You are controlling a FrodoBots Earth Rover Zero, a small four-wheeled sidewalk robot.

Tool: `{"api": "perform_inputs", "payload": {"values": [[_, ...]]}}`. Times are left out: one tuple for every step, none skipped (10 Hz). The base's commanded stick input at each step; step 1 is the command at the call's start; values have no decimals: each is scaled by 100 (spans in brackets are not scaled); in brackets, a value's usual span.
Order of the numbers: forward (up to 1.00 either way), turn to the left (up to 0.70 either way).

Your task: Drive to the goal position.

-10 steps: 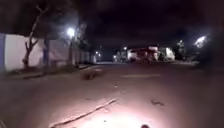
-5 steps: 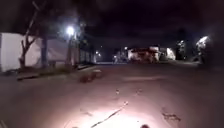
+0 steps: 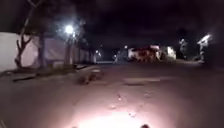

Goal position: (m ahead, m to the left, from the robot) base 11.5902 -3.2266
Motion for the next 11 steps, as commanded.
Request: {"api": "perform_inputs", "payload": {"values": [[70, 0], [70, 0], [70, 0], [70, 0], [70, 0], [70, 0], [70, 0], [70, 0], [70, 0], [70, 0], [70, 25]]}}
